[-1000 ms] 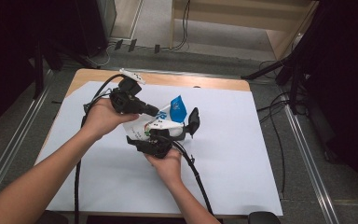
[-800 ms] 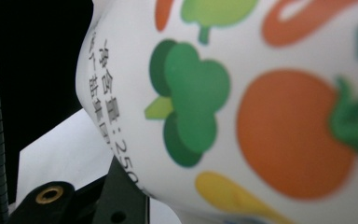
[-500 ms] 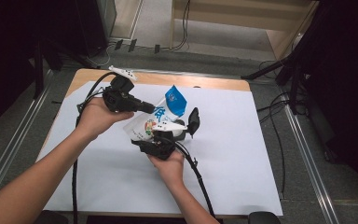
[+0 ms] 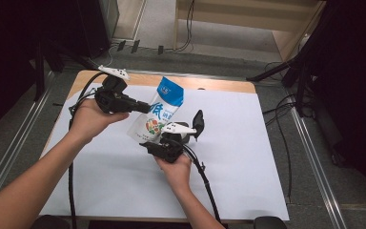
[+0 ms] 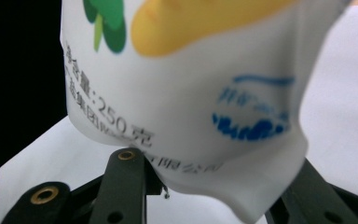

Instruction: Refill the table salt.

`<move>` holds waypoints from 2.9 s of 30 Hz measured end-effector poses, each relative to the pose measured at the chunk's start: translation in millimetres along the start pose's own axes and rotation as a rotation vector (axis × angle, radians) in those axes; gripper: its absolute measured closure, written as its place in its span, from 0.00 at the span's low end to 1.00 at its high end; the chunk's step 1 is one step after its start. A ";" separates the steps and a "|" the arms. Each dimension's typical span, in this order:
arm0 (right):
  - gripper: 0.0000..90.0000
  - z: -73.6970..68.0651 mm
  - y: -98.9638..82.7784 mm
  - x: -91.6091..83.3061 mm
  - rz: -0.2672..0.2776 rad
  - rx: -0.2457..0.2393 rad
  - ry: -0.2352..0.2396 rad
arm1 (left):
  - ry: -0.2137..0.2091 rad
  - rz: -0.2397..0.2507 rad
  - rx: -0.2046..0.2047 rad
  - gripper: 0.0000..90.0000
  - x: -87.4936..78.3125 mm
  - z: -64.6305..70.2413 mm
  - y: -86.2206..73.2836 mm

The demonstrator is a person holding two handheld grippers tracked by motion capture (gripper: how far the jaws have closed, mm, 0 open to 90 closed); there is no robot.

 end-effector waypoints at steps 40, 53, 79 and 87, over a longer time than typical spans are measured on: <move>0.65 -8.8 5.3 -4.0 0.037 -0.156 -0.051 | 0.011 0.012 0.010 1.00 3.2 1.5 4.9; 0.80 -13.0 2.0 -4.9 -0.002 -0.197 -0.021 | -0.003 0.018 0.000 1.00 5.3 -2.0 3.3; 0.78 -11.6 4.9 -9.8 -0.028 -0.223 0.005 | -0.042 0.062 0.046 1.00 7.4 1.5 11.4; 0.65 -5.8 -1.1 -11.9 -0.078 -0.195 -0.012 | -0.032 0.124 0.017 1.00 -15.2 -1.2 15.7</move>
Point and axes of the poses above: each handheld gripper's, and its own axes: x roughly forward along the jaws, y roughly out of its top, z roughly to its right, the point moved 9 cm from there along x, roughly forward along the jaws, and after that the axes turned 12 degrees about x, right-handed, at the moved point
